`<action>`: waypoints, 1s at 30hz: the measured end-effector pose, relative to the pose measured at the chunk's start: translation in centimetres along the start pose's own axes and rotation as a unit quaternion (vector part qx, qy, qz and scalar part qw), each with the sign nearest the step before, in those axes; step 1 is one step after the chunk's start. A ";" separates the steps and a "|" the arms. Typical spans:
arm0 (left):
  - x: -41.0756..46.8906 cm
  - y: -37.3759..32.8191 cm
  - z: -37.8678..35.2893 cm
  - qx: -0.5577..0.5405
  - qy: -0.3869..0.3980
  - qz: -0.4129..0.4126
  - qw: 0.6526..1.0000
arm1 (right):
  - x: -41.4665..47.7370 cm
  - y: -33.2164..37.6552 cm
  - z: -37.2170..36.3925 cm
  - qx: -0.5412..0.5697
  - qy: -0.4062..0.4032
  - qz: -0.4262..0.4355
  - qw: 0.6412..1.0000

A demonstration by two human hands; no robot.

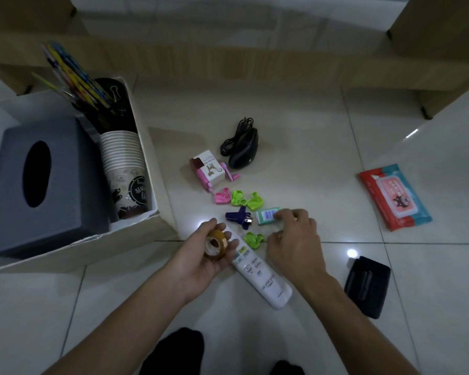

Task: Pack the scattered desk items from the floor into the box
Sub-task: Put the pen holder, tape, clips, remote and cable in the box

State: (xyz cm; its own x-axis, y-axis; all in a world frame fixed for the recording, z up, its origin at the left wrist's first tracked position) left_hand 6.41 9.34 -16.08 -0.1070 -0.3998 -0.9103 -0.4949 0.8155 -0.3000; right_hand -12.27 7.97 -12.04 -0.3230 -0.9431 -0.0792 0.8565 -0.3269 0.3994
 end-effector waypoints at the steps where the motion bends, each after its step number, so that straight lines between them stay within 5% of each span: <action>1: -0.1 0.5 -0.6 0.011 0.011 0.005 1.000 | -0.7 -0.8 -0.4 -0.019 0.027 0.000 0.999; 8: -0.5 3.0 -4.3 0.068 0.037 0.006 0.997 | -2.2 -2.3 -0.6 0.043 0.019 0.024 0.999; 11: -0.5 3.3 -4.9 0.079 0.039 -0.004 0.996 | -2.1 -3.3 1.2 0.169 -0.045 -0.038 0.984; 14: -0.8 3.9 -5.9 0.107 0.081 0.001 0.991 | -2.7 -1.6 2.9 0.260 -0.051 0.033 0.964; 17: -1.2 4.5 -6.7 0.105 0.107 0.024 0.988 | -3.7 0.7 3.1 0.241 -0.018 0.127 0.962; 24: -1.8 4.7 -6.2 0.127 0.095 0.000 0.987 | -5.3 1.5 1.3 0.196 0.064 0.169 0.964; 30: -4.6 0.1 -4.6 0.166 0.051 -0.082 0.981 | -4.7 7.0 2.7 0.189 0.097 0.259 0.942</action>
State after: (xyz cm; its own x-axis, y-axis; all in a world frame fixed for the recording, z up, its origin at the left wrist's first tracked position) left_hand 2.92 9.32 -10.65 -0.1437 -0.5635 -0.8135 -0.2072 0.8210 -0.5321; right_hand -5.84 10.24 -6.45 0.2113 -0.9753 0.0650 0.6617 0.1916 0.7248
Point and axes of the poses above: each hand's wrist, its own x-axis towards the middle knuckle, its own z-axis out of the back of the hand, y = z × x, the point moved 8 cm from there along x, towards the middle knuckle, and after that the axes turned 8 degrees about -y, right-handed, at the moved point
